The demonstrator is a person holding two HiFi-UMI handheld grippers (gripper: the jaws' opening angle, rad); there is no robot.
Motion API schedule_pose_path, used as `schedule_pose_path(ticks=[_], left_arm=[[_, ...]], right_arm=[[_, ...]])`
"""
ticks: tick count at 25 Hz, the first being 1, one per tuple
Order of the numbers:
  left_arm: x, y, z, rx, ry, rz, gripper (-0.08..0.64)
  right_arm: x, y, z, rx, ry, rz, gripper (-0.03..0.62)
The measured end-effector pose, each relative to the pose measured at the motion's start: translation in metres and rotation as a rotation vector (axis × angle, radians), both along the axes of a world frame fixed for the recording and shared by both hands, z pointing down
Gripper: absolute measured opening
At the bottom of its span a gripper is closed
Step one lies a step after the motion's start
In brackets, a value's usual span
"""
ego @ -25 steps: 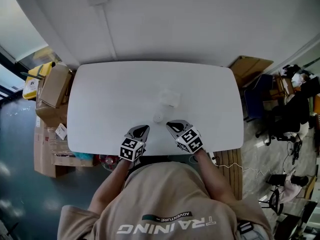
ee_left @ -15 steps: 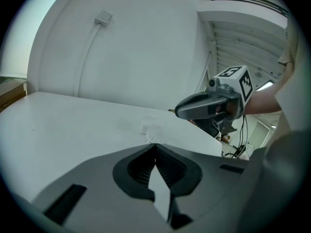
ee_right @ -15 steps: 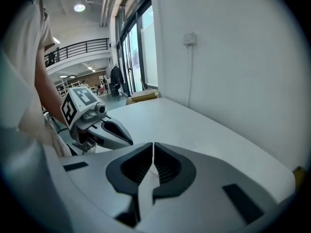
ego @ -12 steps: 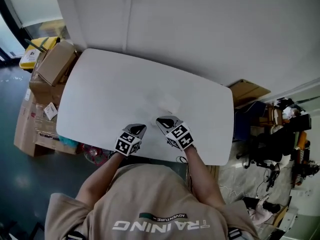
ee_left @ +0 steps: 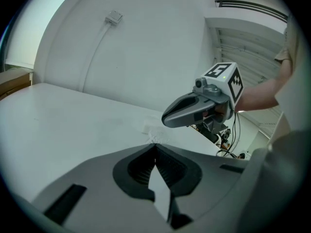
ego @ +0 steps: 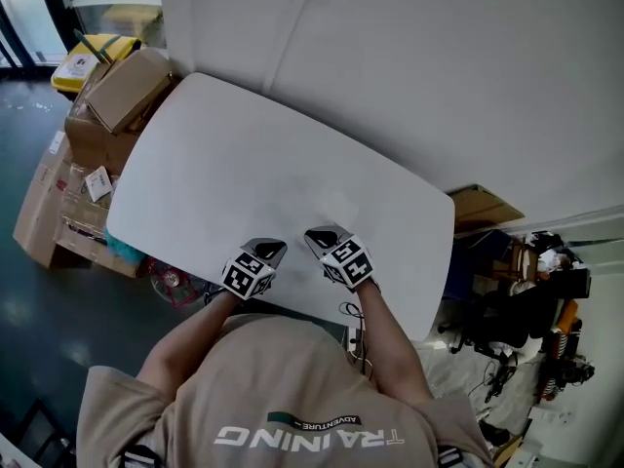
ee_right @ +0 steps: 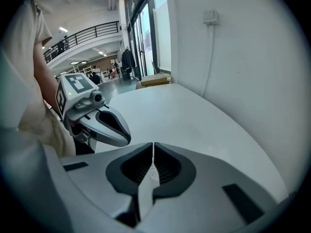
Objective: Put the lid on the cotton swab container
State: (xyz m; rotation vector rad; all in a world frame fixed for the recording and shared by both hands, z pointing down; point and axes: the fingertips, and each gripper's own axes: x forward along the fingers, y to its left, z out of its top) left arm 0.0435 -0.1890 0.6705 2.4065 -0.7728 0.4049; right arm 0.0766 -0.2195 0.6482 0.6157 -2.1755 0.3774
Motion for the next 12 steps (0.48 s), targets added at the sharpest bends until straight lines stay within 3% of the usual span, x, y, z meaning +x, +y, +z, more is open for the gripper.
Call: schedule_pose_path(ticks=[12], left_arm=[[0.002, 0.0, 0.003, -0.003, -0.007, 0.019, 0.013]], right_arm=[[0.009, 0.006, 0.028, -0.068, 0.032, 0.034, 0.023]])
